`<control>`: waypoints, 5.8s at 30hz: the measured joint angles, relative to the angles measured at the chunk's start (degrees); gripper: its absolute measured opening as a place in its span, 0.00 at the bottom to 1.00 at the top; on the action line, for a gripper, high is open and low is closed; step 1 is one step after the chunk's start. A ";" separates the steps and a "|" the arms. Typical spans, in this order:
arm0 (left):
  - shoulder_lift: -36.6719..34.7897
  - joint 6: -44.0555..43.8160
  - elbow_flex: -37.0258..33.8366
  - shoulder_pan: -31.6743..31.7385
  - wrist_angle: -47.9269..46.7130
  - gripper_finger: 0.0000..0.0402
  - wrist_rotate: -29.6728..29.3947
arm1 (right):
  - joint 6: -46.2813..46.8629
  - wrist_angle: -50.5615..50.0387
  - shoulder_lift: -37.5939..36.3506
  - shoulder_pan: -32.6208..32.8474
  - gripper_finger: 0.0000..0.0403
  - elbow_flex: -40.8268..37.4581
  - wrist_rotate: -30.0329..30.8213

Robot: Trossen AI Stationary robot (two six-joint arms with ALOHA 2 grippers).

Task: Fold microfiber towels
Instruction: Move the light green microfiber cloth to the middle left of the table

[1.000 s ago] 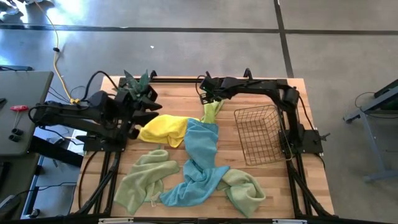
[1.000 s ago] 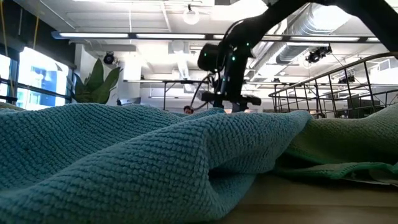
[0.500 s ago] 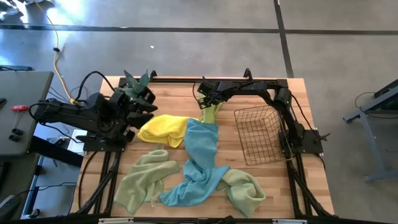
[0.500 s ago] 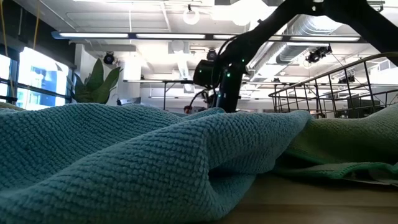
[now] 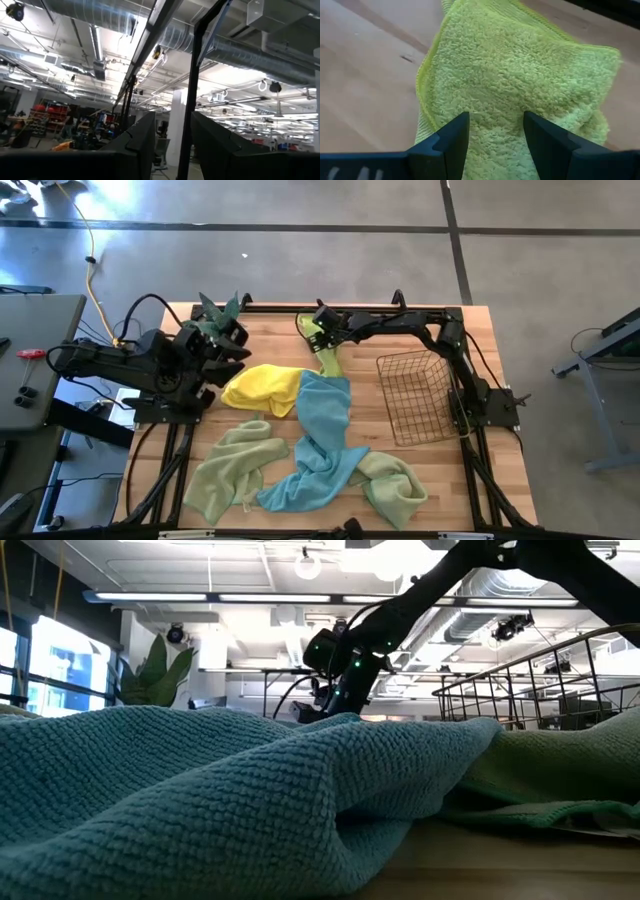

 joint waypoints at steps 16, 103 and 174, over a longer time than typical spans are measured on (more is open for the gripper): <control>0.00 0.45 0.00 0.00 -0.69 0.29 -0.01 | -10.18 3.25 -2.45 4.02 0.45 -0.07 -6.73; 0.00 -4.35 0.00 -0.01 -7.33 0.29 1.07 | 0.43 -13.73 -2.80 11.54 0.45 -0.07 5.13; 0.00 -3.62 -0.01 -0.02 -8.12 0.29 0.62 | -26.58 -0.36 -3.09 12.13 0.49 -0.07 -7.17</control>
